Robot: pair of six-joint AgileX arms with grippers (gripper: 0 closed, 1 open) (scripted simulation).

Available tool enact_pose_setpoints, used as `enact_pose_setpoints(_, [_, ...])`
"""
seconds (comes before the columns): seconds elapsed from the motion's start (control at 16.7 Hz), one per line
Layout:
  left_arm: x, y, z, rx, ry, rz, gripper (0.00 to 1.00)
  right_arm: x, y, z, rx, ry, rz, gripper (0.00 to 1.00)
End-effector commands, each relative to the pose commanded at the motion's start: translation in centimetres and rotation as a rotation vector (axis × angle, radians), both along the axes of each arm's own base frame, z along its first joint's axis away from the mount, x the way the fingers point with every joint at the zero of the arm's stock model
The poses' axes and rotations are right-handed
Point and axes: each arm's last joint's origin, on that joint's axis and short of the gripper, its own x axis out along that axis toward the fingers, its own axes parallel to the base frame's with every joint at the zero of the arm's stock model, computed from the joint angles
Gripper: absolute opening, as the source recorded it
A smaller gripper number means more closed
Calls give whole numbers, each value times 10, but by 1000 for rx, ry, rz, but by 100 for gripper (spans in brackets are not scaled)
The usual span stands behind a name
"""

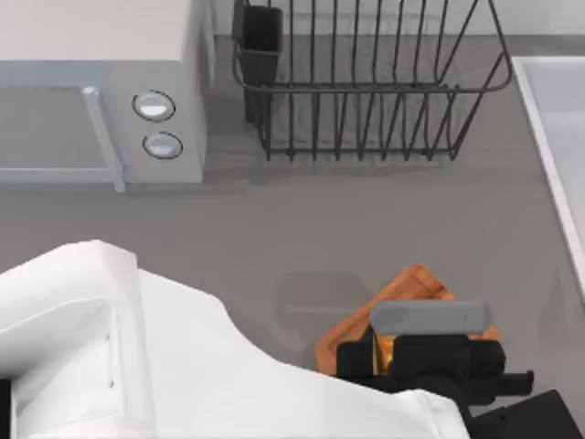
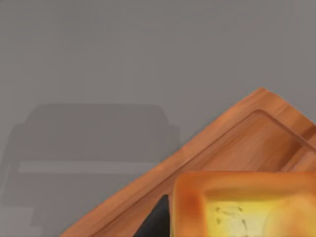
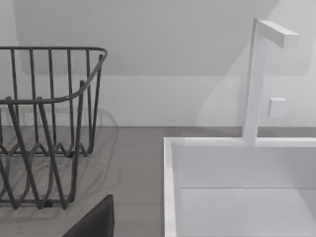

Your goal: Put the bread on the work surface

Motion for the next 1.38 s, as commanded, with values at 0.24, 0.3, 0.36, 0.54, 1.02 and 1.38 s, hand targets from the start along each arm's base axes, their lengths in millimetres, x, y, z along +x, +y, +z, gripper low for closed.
enact_pose_setpoints(0.24, [2,0,1,-1,1,3,0,0,0,0,0,0,0,100])
enact_pose_setpoints(0.3, [3,1,0,1,0,3,0,0,0,0,0,0,0,100])
enact_pose_setpoints(0.36, [5,1,-2,3,0,4,0,0,0,0,0,0,0,100])
enact_pose_setpoints(0.54, [10,0,-8,2,3,1,0,0,0,0,0,0,0,100])
enact_pose_setpoints(1.02, [30,-3,-22,-24,-5,2,0,0,0,0,0,0,0,100])
enact_pose_setpoints(1.38, [33,0,-31,0,0,0,0,0,0,0,0,0,0,100])
